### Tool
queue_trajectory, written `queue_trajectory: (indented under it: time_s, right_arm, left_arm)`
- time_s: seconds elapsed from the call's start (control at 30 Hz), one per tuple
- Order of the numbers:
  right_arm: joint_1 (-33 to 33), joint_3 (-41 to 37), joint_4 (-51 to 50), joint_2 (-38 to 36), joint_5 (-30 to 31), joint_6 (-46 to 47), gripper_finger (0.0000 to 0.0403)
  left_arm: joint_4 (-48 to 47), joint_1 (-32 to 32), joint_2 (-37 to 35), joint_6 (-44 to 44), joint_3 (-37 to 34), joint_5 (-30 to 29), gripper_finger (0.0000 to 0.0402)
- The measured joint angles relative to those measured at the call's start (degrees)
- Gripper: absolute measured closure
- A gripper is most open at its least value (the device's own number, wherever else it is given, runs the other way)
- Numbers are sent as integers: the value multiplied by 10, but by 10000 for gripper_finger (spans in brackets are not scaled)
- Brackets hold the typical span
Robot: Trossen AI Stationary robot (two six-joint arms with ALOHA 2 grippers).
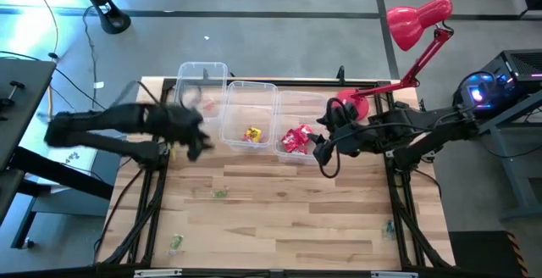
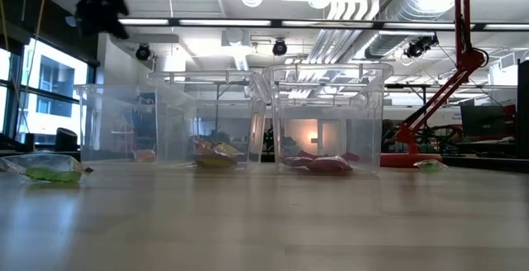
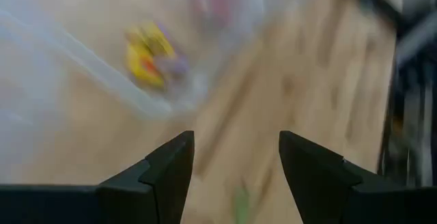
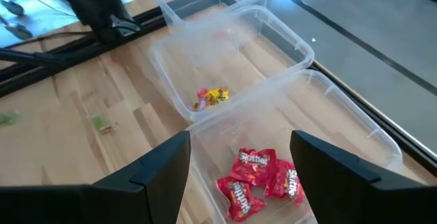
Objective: Sort candy
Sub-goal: Put the middle left green gummy into the top left transparent bin
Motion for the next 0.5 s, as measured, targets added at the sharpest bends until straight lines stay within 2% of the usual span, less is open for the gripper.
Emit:
queue_trajectory:
  time_s: [0.1,0.27,0.37,0.5]
  right_arm:
    - [-1,0,0,15,-1,0,156]
    - [-1,0,-2,39,-7,1,156]
    - [-1,0,-3,42,-11,1,156]
    - [-1,0,-5,40,-11,5,156]
  left_arm:
    - [37,-125,18,-36,-56,-21,195]
    - [183,-284,105,-50,-145,-48,195]
    - [209,-332,172,-44,-160,-81,195]
    - [225,-355,246,-43,-160,-109,195]
